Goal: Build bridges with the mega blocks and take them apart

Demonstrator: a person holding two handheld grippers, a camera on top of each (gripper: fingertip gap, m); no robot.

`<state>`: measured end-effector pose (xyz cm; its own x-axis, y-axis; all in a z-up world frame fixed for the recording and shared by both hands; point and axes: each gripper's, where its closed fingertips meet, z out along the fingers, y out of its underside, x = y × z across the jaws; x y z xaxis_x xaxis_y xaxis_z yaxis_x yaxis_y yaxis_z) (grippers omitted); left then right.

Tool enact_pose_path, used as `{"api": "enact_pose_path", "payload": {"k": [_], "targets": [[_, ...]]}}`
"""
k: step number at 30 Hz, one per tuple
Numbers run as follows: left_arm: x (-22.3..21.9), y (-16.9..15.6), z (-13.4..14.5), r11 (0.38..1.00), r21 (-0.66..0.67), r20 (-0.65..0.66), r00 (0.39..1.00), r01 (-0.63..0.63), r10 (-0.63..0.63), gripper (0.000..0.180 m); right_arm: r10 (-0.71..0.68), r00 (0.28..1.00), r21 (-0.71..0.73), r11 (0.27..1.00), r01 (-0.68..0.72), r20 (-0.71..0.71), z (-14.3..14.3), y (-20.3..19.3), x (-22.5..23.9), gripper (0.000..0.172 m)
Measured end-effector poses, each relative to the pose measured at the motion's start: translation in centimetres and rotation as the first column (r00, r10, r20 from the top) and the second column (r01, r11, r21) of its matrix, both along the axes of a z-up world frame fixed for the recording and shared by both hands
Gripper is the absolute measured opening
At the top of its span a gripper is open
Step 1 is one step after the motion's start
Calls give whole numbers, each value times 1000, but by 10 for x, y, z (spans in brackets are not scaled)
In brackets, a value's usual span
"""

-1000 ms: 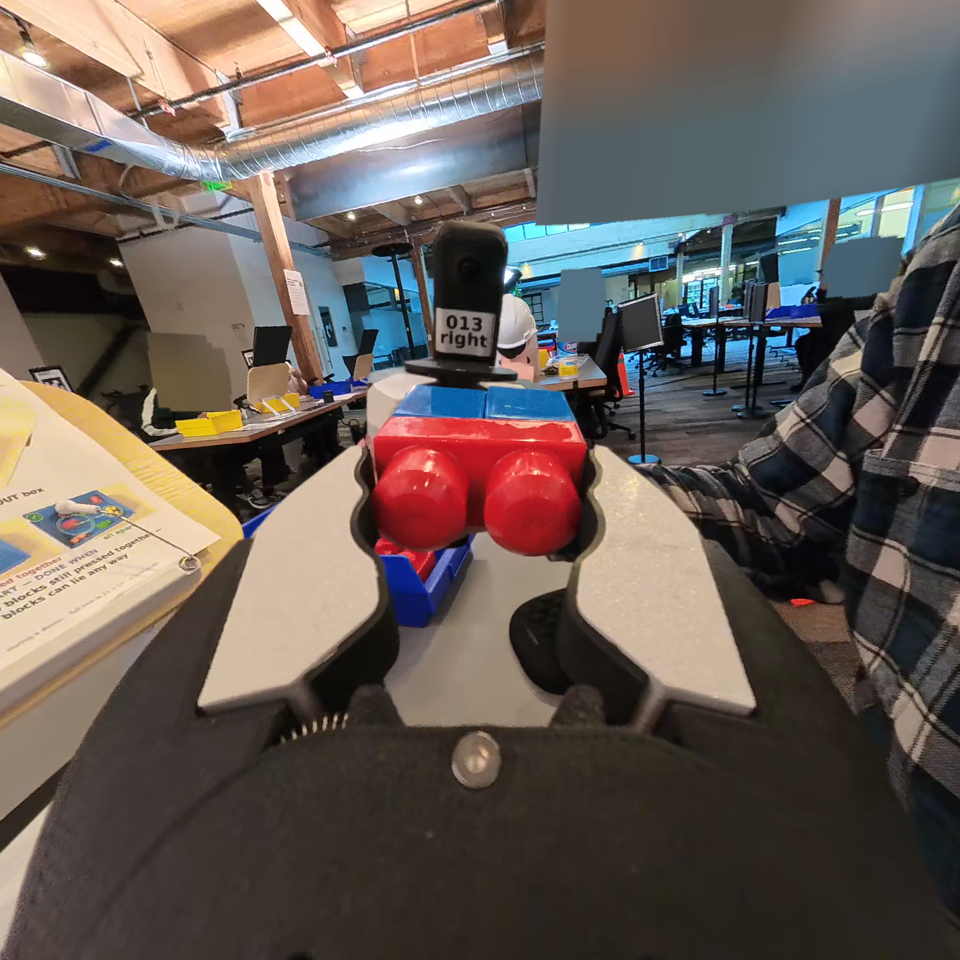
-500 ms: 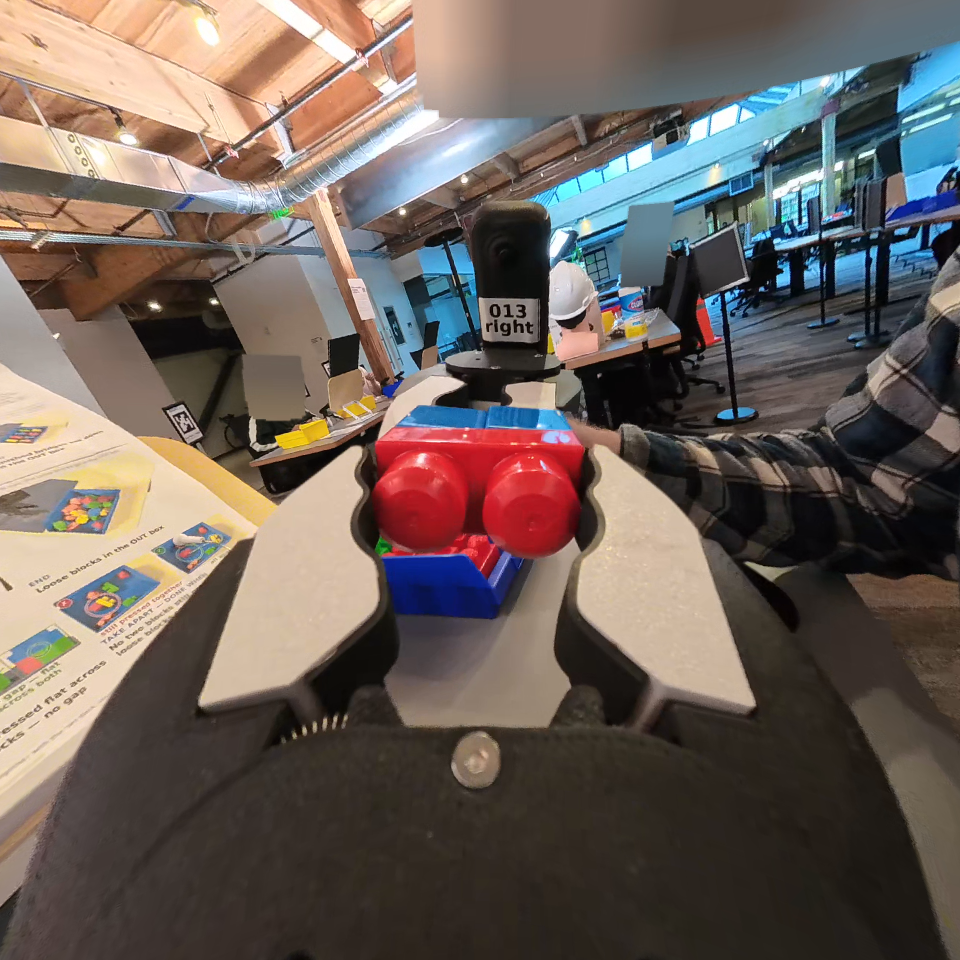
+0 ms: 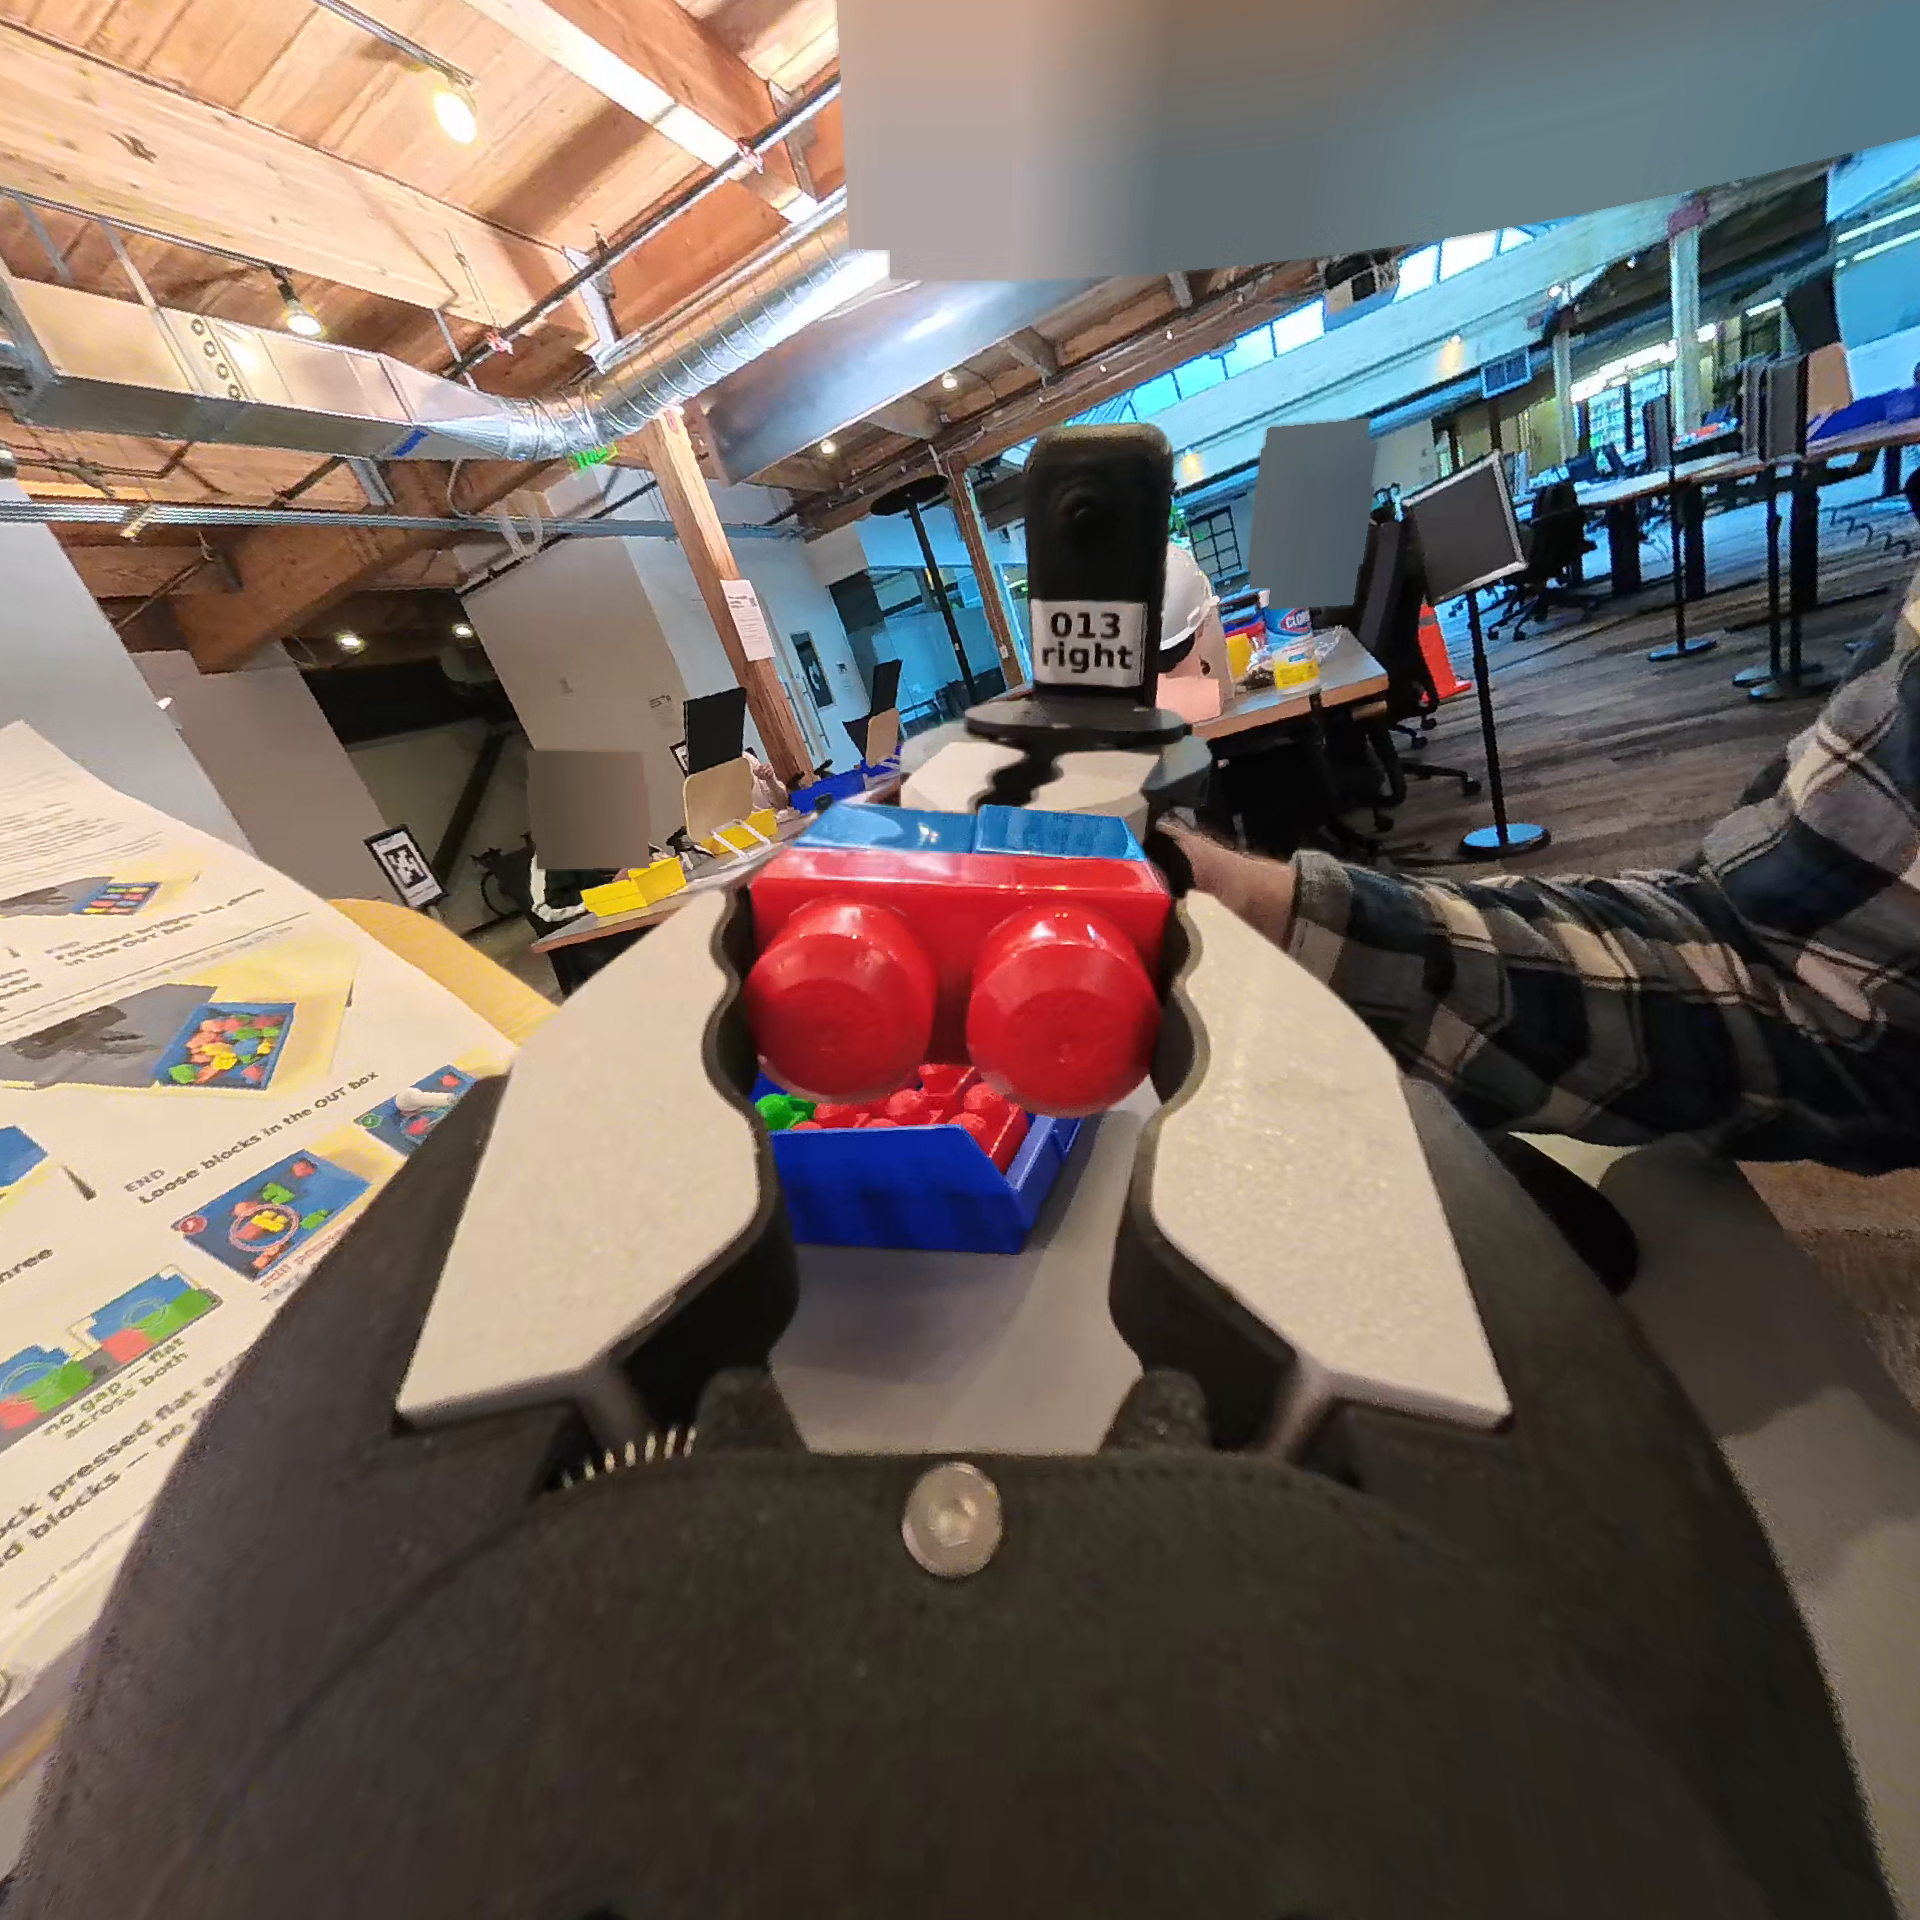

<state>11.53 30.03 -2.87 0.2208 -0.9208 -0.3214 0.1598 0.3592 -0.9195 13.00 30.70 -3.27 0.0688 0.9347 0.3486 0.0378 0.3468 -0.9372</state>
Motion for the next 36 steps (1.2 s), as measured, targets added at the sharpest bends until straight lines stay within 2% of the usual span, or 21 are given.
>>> {"api": "enact_pose_path", "payload": {"k": [11, 19, 26, 29, 32, 36], "targets": [[0, -11, -1, 997, 75, -27, 1000, 7, -5, 74, 51, 999, 14, 999, -51, 10, 0, -12, -2, 4], [1, -11, -7, 985, 167, -93, 993, -52, 68, 74, 75, 994, -27, 997, -73, 76, -6, -12, -1, 5], [-1, -9, -7, 974, 206, -110, 986, -99, 124, 74, 61, 998, -49, 997, -59, 35, -4, -9, -4, 6], [-2, -7, -5, 979, 183, -111, 987, -96, 117, 74, 35, 999, -12, 999, -34, 28, -2, -6, -4, 8], [-2, -10, -4, 978, 190, -124, 987, -82, 107, 74, 73, 997, -20, 997, -73, 35, -5, -11, -5, 18], [4, -14, -11, 977, 205, -160, 983, -54, 88, 74, 111, 993, 2, 994, -111, 29, -5, -20, -10, 8]]}}
